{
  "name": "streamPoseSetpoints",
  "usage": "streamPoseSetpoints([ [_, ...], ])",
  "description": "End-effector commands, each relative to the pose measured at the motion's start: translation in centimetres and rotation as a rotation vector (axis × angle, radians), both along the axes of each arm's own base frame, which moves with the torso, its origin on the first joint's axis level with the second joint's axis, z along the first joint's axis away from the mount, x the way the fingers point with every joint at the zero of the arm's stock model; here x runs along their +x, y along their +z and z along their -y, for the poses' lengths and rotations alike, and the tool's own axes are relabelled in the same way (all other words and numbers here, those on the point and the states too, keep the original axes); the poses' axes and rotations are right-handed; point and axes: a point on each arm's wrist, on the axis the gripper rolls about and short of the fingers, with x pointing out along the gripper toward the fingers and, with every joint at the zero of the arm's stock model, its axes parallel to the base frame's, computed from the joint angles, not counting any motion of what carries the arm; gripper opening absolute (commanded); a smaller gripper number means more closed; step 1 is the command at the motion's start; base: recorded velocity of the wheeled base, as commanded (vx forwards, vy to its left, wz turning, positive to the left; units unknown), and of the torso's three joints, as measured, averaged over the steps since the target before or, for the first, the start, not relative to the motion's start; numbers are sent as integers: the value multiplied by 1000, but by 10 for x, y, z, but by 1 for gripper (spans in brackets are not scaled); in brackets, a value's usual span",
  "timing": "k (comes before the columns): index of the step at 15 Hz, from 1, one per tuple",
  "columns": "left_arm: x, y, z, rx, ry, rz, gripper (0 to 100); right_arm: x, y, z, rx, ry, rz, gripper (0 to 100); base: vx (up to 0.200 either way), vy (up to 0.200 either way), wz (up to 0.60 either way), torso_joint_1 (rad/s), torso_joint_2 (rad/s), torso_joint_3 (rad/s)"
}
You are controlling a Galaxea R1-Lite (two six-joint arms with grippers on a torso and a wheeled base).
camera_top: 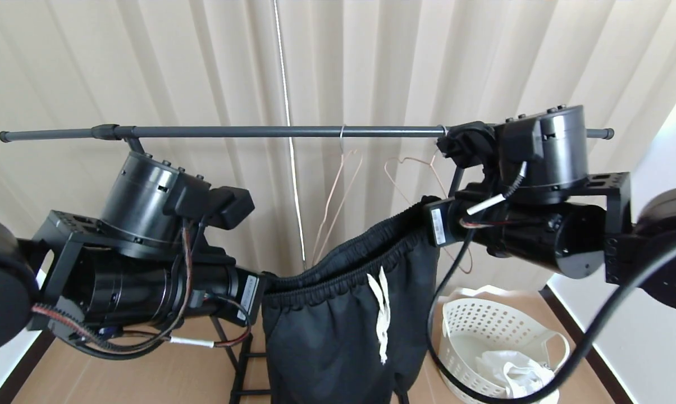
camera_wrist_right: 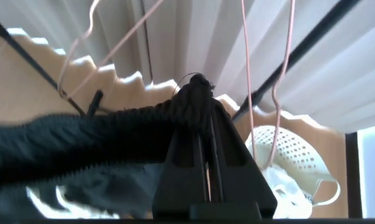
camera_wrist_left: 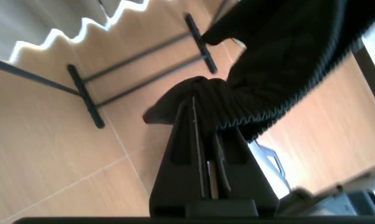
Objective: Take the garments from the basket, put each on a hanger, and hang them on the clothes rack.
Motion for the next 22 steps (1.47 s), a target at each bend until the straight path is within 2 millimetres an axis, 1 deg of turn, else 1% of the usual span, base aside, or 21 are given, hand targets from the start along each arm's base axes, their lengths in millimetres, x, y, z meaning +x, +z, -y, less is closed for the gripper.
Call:
streamPoseSetpoints([
  [1,-26,-10,13,-9,-70,-47,0,41,-11,-34,-1,-22,11,0,0,0,0,0,0,0],
  [2,-33,-12,23,-25,-92,-68,0,53,-12,-43,12,-23,25,0,0,0,0,0,0,0],
  [3,-36,-14,28,-33,-100,-84,0,59,-12,-48,19,-23,33,0,0,0,0,0,0,0],
  [4,-40,-18,40,-48,-111,-114,0,70,-17,-57,28,-24,38,0,0,0,0,0,0,0],
  [5,-42,-18,45,-64,-110,-122,0,75,-18,-61,40,-28,41,0,0,0,0,0,0,0],
  [6,-40,-20,57,-111,-95,-134,0,84,-19,-69,81,-40,50,0,0,0,0,0,0,0],
  [7,-38,-21,66,-152,-79,-139,0,89,-19,-74,107,-47,56,0,0,0,0,0,0,0],
  [8,-36,-20,70,-176,-65,-137,0,93,-21,-76,116,-48,58,0,0,0,0,0,0,0],
  [11,-33,-15,74,-223,-53,-124,0,95,-17,-79,145,-51,70,0,0,0,0,0,0,0],
  [14,-33,-15,73,-221,-40,-113,0,94,-12,-76,179,-64,71,0,0,0,0,0,0,0],
  [17,-29,-17,70,-185,21,-75,0,93,-3,-66,211,-89,77,0,0,0,0,0,0,0],
  [18,-23,-17,66,-173,58,-54,0,90,0,-55,218,-113,69,0,0,0,0,0,0,0],
  [19,-16,-15,61,-164,84,-33,0,77,8,-42,229,-123,64,0,0,0,0,0,0,0],
  [22,7,4,51,-195,150,37,0,49,11,-2,214,-171,27,0,0,0,0,0,0,0],
])
